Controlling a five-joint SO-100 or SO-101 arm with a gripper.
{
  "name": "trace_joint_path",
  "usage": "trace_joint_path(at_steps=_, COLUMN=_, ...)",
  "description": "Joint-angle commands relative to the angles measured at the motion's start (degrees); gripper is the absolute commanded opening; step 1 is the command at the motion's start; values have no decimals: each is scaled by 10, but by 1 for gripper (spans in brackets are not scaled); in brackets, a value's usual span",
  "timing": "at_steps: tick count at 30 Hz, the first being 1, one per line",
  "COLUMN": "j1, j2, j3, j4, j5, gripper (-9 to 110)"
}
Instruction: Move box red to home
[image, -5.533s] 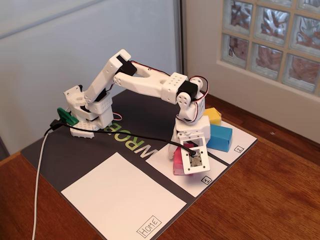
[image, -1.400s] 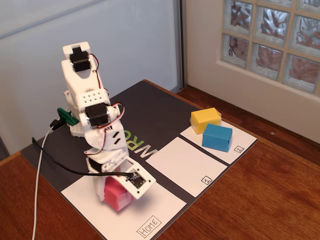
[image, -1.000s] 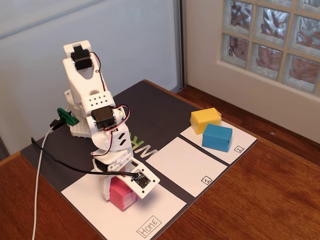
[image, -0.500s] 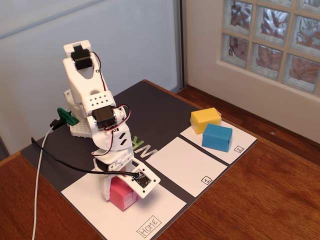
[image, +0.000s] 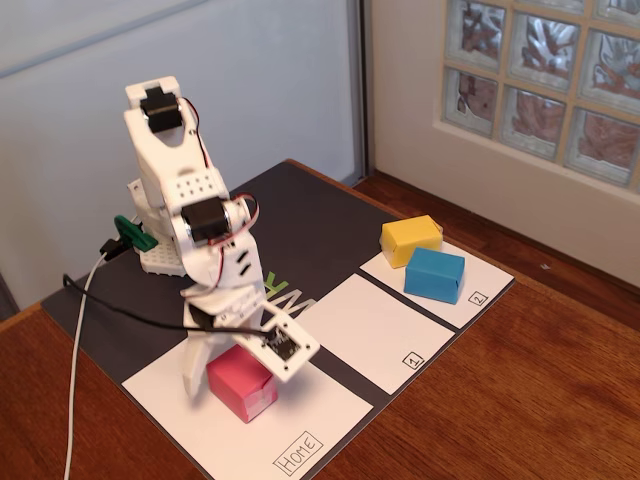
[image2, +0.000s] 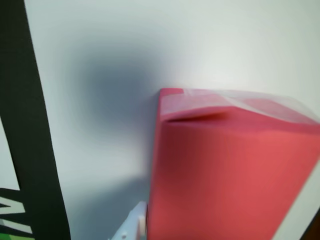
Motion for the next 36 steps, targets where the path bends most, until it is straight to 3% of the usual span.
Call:
trace_joint_path(at_steps=1, j1=-6, j2=59, j3=-16, j4=21, j5=3, gripper=44)
trace_joint_path(at_steps=13, j1=4, j2=176, j3=-71, j4=136, j5=4, gripper=41)
trace_joint_path(at_steps=19, j1=0, j2=252, j3=-79, j4=155, j5=20, gripper=32)
trace_joint_path(at_steps=31, j1=-35, j2=352, j3=-70, j4=207, j5=54, gripper=28)
trace_joint_path(at_steps=36, j1=-55, j2=410, j3=-34, j4=246, j5=72, gripper=18)
